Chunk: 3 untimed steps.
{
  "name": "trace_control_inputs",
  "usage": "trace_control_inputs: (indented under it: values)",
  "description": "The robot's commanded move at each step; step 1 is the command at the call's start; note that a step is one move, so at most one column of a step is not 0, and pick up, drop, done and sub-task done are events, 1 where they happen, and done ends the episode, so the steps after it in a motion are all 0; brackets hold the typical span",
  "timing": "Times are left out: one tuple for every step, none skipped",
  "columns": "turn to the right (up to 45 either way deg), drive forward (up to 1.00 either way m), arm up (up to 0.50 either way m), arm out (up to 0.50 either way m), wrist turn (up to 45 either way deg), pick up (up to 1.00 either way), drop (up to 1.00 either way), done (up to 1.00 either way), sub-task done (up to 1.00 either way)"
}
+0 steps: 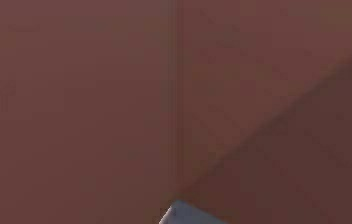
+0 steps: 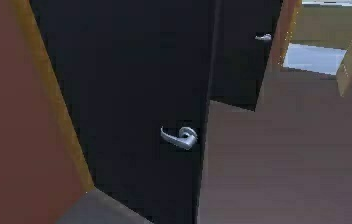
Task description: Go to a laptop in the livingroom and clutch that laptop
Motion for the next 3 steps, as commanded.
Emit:
trace_control_inputs:
  values:
    - [-45.0, 0.00, 0.00, 0.00, 0.0, 0.00, 0.00, 0.00, 0.00]
    - [-45.0, 0.00, 0.00, 0.00, 0.0, 0.00, 0.00, 0.00, 0.00]
    - [-45.0, 0.00, 0.00, 0.00, 0.0, 0.00, 0.00, 0.00, 0.00]
